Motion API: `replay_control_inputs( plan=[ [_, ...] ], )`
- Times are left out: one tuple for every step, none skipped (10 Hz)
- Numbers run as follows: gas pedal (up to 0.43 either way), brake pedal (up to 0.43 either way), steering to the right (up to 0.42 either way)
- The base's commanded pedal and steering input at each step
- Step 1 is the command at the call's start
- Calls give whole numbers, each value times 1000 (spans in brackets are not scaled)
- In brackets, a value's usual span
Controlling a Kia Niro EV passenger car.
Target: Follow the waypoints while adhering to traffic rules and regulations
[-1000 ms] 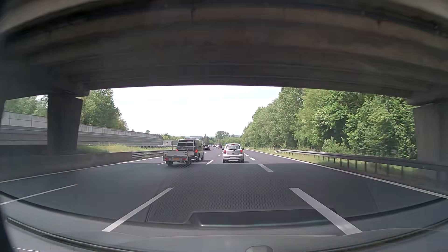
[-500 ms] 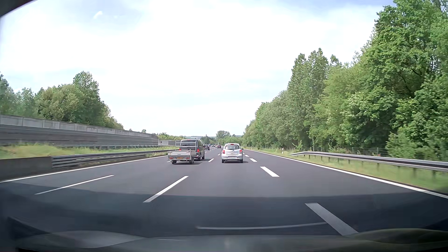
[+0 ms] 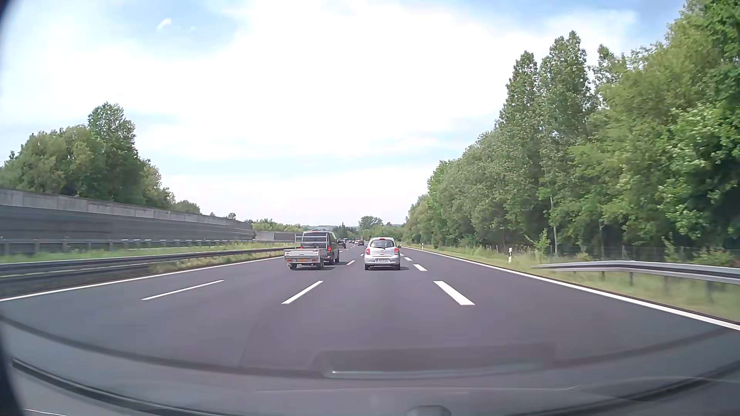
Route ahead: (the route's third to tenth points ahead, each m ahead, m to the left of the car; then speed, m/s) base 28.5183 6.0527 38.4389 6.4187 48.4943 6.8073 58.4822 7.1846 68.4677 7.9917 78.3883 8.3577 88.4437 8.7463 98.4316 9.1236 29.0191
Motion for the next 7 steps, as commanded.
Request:
replay_control_inputs(
  plan=[
    [220,0,-6],
    [260,0,-6],
    [260,0,-6],
    [248,0,-5],
    [209,0,-5],
    [79,0,-6],
    [59,0,-6]
  ],
)
